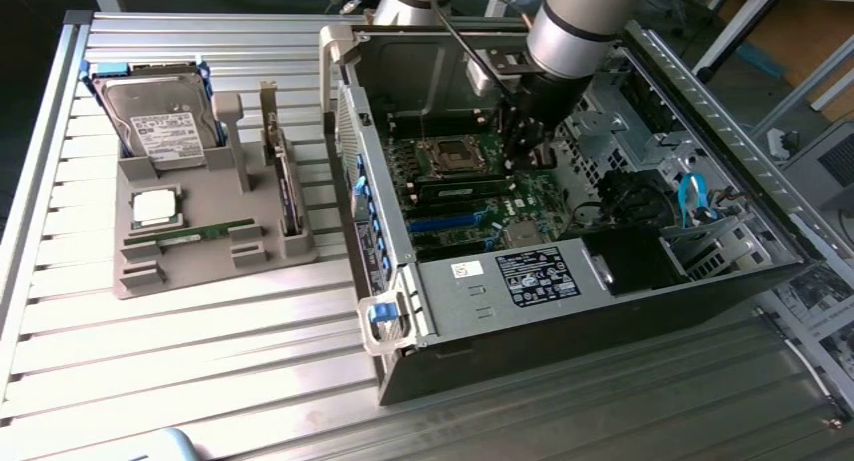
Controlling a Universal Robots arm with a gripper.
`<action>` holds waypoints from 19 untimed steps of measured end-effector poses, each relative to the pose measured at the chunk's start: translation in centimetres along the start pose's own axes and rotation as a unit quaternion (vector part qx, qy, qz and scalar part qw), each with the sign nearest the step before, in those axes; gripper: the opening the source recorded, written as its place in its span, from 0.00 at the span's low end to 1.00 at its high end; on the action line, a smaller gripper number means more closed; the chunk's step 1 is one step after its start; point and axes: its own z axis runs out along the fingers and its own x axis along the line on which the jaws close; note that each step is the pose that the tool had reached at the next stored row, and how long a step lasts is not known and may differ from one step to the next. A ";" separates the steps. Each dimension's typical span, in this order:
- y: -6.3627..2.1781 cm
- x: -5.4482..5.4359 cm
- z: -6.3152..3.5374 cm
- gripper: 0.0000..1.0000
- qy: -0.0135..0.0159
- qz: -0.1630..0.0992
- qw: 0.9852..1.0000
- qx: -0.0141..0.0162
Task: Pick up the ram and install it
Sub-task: 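Press down the ram until it locks into place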
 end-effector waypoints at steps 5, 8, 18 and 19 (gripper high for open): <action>1.78 0.0 0.01 0.11 0.000 0.000 1.000 0.002; 2.80 0.0 0.02 0.11 0.000 0.000 1.000 0.003; 6.18 0.1 0.05 0.11 0.000 0.000 1.000 0.009; 6.52 0.1 0.06 0.11 0.000 0.000 1.000 0.009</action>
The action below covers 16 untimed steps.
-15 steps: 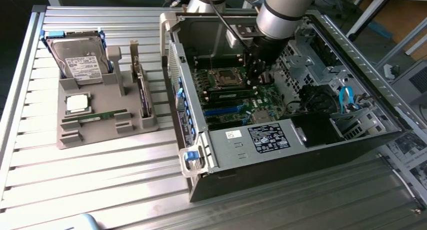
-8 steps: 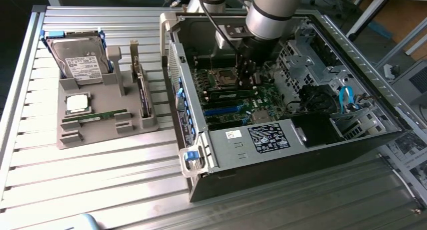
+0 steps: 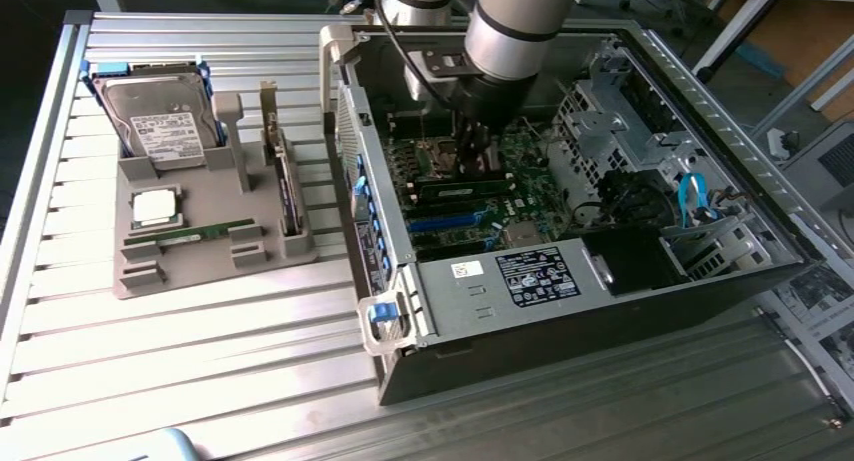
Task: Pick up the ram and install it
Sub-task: 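Press down the ram until it locks into place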
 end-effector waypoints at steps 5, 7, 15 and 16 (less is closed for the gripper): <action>1.37 0.0 0.02 0.11 0.000 0.000 1.000 0.001; 1.87 0.0 0.03 0.11 0.000 0.000 1.000 0.001; 2.28 0.1 0.54 0.11 0.000 0.000 1.000 0.001; 2.29 0.1 0.61 0.11 0.000 0.000 1.000 0.001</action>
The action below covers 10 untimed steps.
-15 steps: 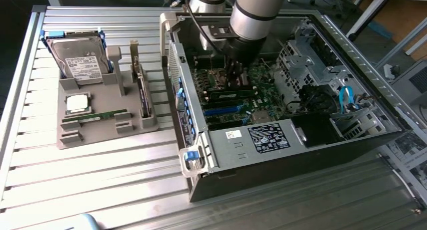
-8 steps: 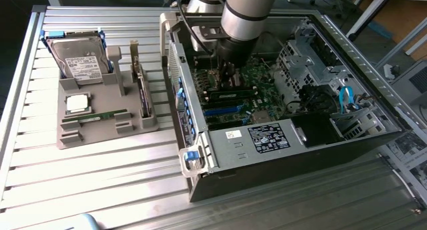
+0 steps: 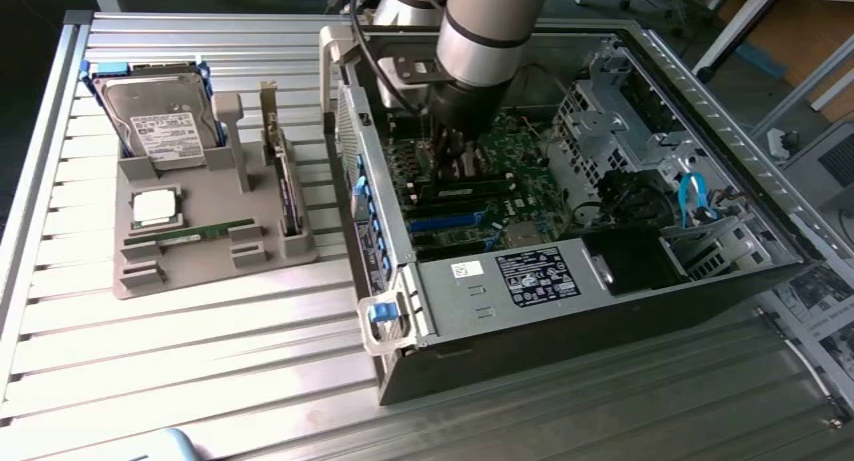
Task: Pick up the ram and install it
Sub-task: 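Press down the ram until it locks into place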
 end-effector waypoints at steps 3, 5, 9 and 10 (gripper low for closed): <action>0.04 0.0 0.23 0.11 0.000 0.000 1.000 0.000; 0.05 0.0 0.41 0.11 0.000 0.000 1.000 0.000; 0.07 0.0 0.78 0.11 0.000 0.000 1.000 0.000; 0.07 0.0 0.88 0.11 0.000 0.000 1.000 0.000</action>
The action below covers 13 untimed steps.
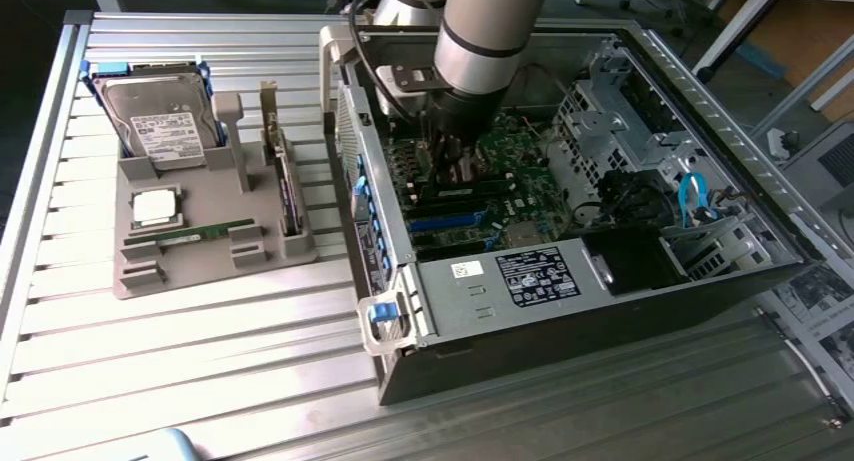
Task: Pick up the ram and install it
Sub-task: 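Press down the ram until it locks into place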
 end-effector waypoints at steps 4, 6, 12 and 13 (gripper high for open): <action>0.01 0.0 0.37 0.11 0.000 0.000 1.000 0.000; 0.02 0.0 0.57 0.11 0.000 0.000 1.000 0.000; 0.02 0.0 1.07 0.11 0.000 0.000 1.000 0.000; 0.02 0.1 1.09 0.11 0.000 0.000 1.000 0.000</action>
